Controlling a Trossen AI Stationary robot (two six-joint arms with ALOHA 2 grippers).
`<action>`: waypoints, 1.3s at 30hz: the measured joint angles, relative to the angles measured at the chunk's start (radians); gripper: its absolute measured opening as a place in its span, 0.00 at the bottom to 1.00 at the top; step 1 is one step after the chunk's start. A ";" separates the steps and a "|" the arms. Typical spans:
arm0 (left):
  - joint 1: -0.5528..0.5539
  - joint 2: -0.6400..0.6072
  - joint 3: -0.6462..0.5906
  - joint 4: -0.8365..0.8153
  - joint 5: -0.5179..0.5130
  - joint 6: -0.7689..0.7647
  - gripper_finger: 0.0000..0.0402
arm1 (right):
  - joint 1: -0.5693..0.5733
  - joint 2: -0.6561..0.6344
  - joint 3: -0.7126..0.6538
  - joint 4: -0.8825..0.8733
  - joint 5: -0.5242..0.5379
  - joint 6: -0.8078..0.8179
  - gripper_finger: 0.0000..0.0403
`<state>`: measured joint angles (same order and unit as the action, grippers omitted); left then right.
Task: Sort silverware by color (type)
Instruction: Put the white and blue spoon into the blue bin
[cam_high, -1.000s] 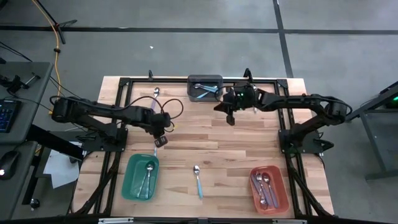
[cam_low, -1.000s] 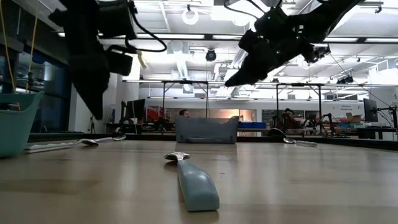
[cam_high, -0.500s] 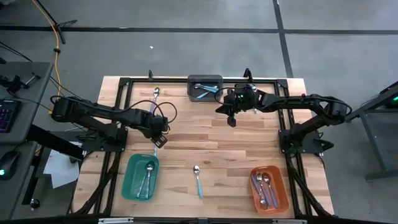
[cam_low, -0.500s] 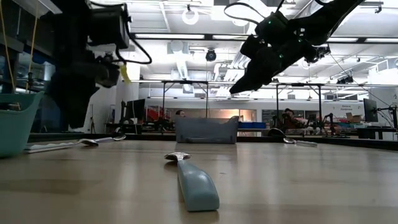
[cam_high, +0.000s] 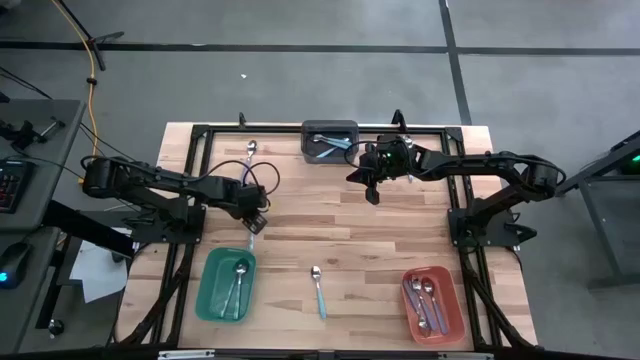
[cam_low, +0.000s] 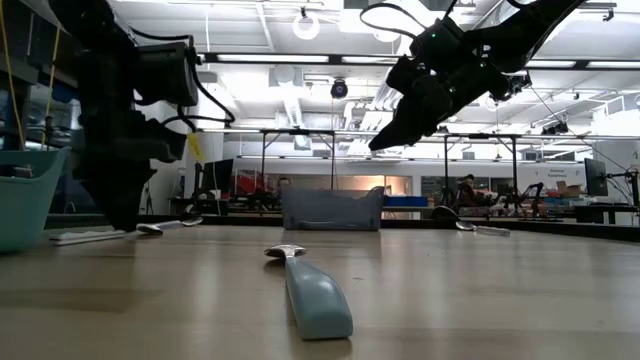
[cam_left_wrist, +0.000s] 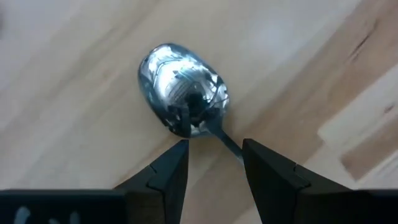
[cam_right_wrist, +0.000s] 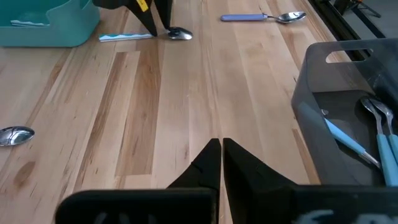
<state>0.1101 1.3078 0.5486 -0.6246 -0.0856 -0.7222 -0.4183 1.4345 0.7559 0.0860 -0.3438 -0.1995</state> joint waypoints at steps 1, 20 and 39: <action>0.007 -0.001 -0.008 0.023 -0.002 0.005 0.37 | 0.000 0.000 0.000 0.000 0.000 0.000 0.00; 0.154 -0.006 -0.008 0.147 0.065 0.238 0.02 | 0.000 0.000 0.000 0.002 0.000 -0.001 0.00; 0.018 -0.176 0.463 -0.404 0.119 -0.117 0.01 | 0.000 0.000 0.000 0.005 0.001 -0.012 0.00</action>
<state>0.1278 1.1317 1.0116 -1.0282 0.0337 -0.8395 -0.4183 1.4345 0.7559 0.0910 -0.3431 -0.2114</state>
